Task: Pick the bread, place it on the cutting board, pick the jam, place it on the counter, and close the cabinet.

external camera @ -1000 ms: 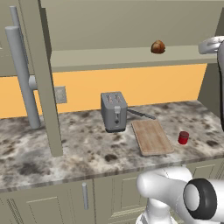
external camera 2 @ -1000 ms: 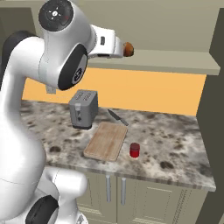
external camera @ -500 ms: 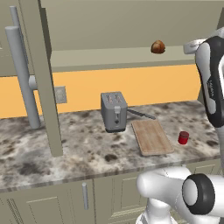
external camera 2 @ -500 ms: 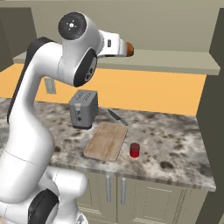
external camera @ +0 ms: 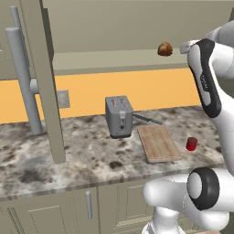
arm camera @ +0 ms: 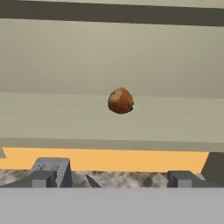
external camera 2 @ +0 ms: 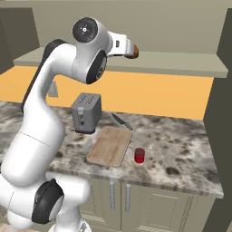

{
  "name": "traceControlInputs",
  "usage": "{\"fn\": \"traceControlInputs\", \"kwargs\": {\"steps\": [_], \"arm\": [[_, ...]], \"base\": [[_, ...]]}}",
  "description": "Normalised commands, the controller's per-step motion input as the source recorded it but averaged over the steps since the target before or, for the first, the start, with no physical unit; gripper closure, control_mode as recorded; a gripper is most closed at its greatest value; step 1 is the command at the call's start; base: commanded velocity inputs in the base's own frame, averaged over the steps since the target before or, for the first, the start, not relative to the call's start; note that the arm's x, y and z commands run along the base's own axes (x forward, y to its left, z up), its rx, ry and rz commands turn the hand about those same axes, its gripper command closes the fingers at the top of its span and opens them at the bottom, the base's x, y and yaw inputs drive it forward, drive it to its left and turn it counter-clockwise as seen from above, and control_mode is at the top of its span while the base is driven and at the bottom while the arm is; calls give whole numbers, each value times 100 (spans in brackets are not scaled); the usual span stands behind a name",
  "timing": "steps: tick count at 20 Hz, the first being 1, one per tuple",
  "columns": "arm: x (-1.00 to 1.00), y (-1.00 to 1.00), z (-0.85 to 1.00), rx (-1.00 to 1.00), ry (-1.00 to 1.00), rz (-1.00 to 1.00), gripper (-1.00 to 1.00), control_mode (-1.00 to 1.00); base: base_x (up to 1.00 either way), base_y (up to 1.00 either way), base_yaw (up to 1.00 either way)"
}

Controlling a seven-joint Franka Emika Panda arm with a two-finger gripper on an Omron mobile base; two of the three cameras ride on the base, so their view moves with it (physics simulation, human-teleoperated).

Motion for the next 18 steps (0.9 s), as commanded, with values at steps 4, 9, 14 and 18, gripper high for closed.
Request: {"fn": "traceControlInputs", "kwargs": {"steps": [4, 9, 14, 18], "arm": [[54, 0, 0, 0, 0, 0, -100, -100], [41, 0, -17, 0, 0, 0, -100, -100], [47, 0, -18, 0, 0, 0, -100, -100], [46, -7, 0, 0, 0, 0, -100, -100]], "base": [[0, 0, 0], [0, 0, 0], [0, 0, 0], [0, 0, 0]]}}
